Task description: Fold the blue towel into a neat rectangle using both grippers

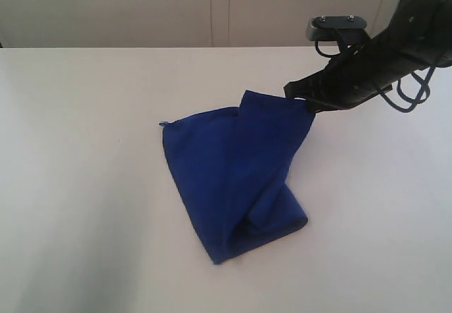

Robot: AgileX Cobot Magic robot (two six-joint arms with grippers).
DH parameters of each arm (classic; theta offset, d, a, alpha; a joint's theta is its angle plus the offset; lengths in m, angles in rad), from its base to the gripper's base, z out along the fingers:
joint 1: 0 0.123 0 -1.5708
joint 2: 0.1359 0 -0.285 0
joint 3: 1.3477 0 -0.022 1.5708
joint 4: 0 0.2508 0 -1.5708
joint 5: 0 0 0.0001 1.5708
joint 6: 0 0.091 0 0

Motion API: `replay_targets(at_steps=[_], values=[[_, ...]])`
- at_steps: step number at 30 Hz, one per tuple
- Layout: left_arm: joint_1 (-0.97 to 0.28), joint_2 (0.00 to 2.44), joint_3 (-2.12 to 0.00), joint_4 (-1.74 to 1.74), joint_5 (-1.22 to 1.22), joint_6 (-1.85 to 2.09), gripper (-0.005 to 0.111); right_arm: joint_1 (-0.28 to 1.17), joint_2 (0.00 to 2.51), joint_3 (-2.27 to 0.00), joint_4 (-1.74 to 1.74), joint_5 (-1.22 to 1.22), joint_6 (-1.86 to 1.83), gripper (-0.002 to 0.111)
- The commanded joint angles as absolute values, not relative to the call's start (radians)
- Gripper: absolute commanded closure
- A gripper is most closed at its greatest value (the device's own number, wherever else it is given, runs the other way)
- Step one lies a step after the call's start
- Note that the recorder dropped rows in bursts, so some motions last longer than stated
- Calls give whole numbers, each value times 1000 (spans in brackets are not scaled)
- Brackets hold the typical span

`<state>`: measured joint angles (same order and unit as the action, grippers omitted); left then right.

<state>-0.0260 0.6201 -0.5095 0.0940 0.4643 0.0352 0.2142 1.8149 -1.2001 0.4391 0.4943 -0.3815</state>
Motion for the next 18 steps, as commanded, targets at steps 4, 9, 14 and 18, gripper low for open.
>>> replay_targets(at_steps=[4,9,14,18], values=[[-73,1219,-691,-179,338,145,107,207,1808,-1196,433,525,-385,108],[-230,1586,-982,-263,336,180,107,207,1808,-1196,433,525,-385,108],[-307,1822,-1207,-265,349,176,107,207,1808,-1196,433,525,-385,108],[-343,1963,-1369,-270,377,138,107,207,1808,-1196,433,525,-385,108]])
